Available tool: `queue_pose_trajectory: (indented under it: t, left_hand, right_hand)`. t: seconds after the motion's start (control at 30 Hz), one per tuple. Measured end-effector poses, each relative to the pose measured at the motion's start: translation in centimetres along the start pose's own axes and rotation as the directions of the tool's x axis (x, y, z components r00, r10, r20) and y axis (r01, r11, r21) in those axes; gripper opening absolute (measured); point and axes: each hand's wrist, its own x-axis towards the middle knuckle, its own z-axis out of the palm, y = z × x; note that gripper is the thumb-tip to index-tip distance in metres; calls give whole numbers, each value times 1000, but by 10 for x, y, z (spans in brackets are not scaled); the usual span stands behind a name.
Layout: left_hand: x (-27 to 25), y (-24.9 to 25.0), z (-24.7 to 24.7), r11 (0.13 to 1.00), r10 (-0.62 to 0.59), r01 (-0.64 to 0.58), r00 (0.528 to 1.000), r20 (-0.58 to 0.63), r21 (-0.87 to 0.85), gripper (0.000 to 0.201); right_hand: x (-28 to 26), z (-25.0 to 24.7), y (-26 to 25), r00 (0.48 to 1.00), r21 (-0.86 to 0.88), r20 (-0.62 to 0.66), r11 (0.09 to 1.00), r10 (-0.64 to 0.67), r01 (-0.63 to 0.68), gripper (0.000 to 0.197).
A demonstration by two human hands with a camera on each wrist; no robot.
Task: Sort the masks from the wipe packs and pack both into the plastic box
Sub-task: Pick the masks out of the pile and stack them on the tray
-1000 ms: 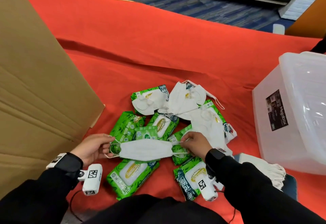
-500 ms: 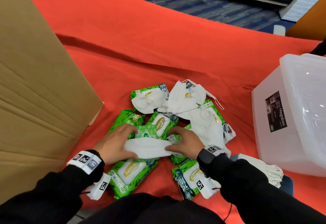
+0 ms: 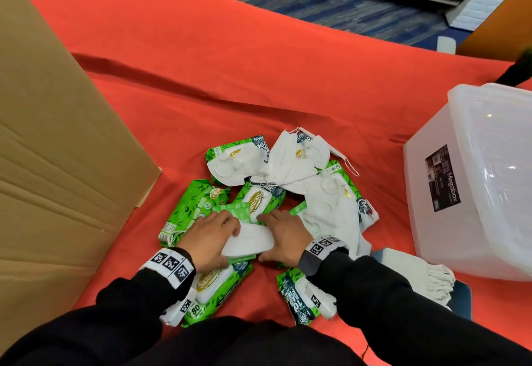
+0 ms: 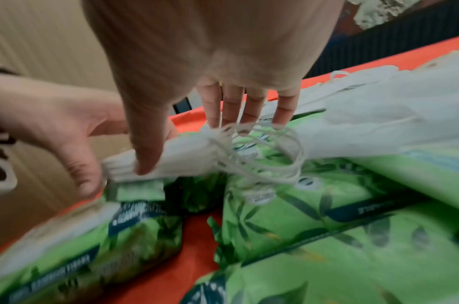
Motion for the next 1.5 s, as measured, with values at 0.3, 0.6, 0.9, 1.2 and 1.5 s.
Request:
queue_pose_trajectory:
  t: [0.3,0.6,0.9,1.2,1.5]
  left_hand:
    - [94,11,-82,951,-81,-11,956,-283,-310,19]
    - [199,38,-51,961,-244,229,966,-86,-158,41]
    - [200,18,-54,833,-430,318,887,-167,-452,79]
    - [119,4,-81,226,-534,-10,835,-133,-974,33]
    - [36,8,-78,-127,-639,-187,767,-64,-974,17]
  right_hand:
    - [33,-78,77,928,180,-285,964,241,-195,34]
    - [80,-76,105,962,-328,-66,905,266,-272,79]
    - [76,-78,120,987,-284,-157,956,37,-80,51]
    - [60,-72,90,999,-91,-27,996,-23,21,66]
    - [56,-79,70,920,515,-134,819,369,-254,26]
